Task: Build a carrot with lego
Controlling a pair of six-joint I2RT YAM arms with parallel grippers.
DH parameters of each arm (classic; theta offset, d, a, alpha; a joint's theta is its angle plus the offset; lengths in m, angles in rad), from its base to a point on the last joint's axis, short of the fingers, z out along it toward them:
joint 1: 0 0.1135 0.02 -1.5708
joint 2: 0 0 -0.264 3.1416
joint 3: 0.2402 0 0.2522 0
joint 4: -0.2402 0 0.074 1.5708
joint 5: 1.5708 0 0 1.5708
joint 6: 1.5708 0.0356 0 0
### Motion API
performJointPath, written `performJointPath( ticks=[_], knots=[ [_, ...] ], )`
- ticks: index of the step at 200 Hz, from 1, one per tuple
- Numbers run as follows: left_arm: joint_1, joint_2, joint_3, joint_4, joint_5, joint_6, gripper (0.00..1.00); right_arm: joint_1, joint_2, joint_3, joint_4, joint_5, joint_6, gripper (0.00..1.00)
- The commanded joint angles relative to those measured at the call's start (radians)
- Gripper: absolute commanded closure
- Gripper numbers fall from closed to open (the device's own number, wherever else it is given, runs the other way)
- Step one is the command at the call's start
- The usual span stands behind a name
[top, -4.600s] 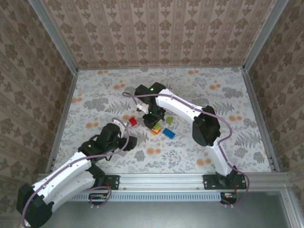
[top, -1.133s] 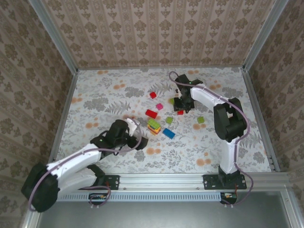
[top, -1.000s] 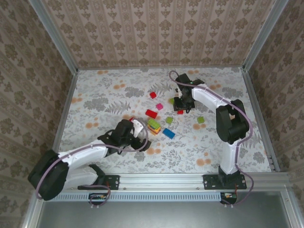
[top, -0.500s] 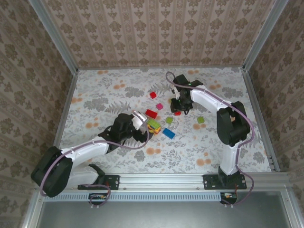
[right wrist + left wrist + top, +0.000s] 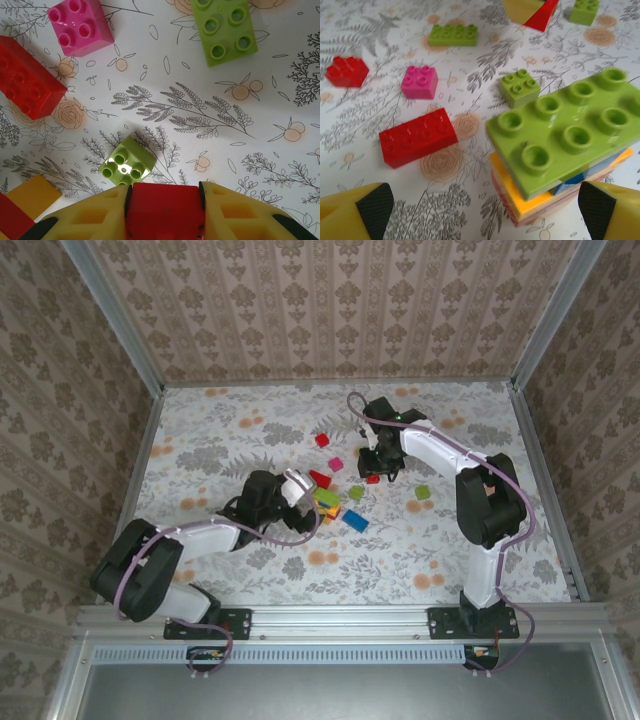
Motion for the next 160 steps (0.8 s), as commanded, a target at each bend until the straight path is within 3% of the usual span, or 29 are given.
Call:
performJointPath(
  ticks=[1, 24, 80, 160],
  knots=[
    [0.009, 0.015, -0.01, 0.119, 0.103, 0.045, 0.01, 0.006, -0.04, -0.014, -0.028, -0.022, -0.019, 0.66],
    [0.008, 0.047, -0.007, 0.139, 0.173, 0.057, 0.01, 0.008, -0.032, -0.012, -0.028, -0.028, -0.025, 0.66],
    [0.008, 0.066, -0.015, 0.168, 0.222, 0.066, 0.04, 0.013, -0.031, -0.008, -0.041, -0.02, -0.025, 0.67],
    [0.007, 0.065, -0.029, 0.183, 0.276, 0.06, 0.19, 0.025, -0.046, -0.006, -0.059, -0.005, -0.021, 0.67]
  ],
)
